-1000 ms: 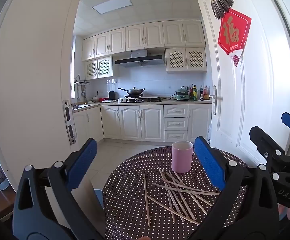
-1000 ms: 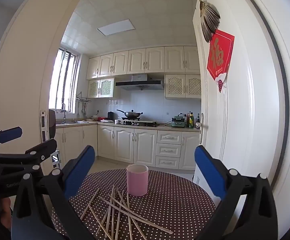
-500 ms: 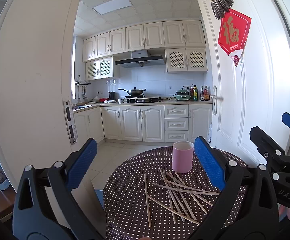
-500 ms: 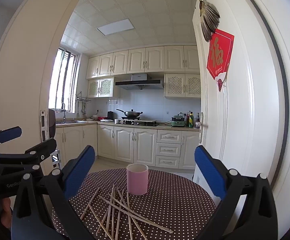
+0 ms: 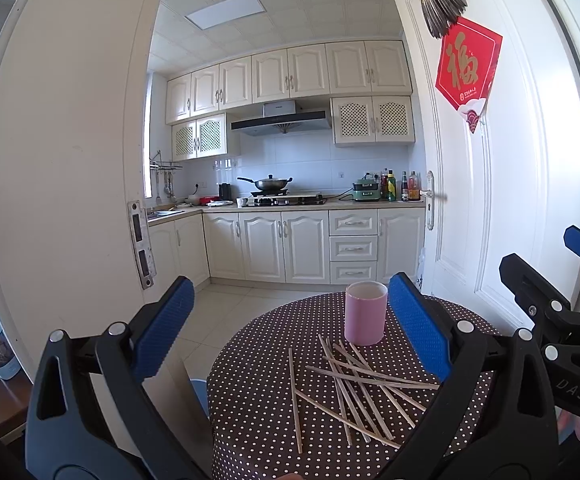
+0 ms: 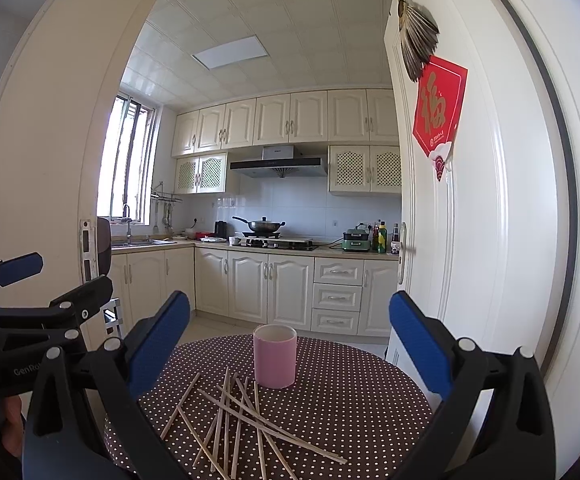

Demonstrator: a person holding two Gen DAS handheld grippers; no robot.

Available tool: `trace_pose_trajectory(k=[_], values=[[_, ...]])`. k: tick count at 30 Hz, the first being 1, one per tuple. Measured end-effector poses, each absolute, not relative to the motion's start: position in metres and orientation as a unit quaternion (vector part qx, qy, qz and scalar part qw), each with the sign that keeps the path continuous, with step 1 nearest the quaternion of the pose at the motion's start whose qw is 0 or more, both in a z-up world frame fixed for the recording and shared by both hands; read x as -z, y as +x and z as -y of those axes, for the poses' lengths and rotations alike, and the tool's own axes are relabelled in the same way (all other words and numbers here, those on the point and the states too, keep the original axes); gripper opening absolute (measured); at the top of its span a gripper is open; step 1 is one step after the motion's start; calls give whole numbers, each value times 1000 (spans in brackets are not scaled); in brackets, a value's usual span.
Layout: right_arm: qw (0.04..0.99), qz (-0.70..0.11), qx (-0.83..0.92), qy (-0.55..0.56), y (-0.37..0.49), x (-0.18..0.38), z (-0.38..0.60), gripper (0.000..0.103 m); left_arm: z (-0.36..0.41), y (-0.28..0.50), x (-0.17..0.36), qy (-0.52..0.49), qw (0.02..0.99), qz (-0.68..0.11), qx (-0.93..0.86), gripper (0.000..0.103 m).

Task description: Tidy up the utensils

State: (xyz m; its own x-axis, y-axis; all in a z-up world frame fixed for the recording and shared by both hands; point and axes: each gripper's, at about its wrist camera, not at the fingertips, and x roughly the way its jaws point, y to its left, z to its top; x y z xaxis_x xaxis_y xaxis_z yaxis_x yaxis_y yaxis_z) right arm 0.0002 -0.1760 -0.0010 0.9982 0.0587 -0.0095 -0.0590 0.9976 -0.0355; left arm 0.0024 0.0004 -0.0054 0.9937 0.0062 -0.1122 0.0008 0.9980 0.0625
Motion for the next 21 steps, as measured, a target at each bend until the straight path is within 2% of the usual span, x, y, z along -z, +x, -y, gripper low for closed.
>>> trace_pose_trajectory(k=[21], values=[[999,-9,-29,-14,0,1,176,96,0,2,5,32,998,-57,-2,96]])
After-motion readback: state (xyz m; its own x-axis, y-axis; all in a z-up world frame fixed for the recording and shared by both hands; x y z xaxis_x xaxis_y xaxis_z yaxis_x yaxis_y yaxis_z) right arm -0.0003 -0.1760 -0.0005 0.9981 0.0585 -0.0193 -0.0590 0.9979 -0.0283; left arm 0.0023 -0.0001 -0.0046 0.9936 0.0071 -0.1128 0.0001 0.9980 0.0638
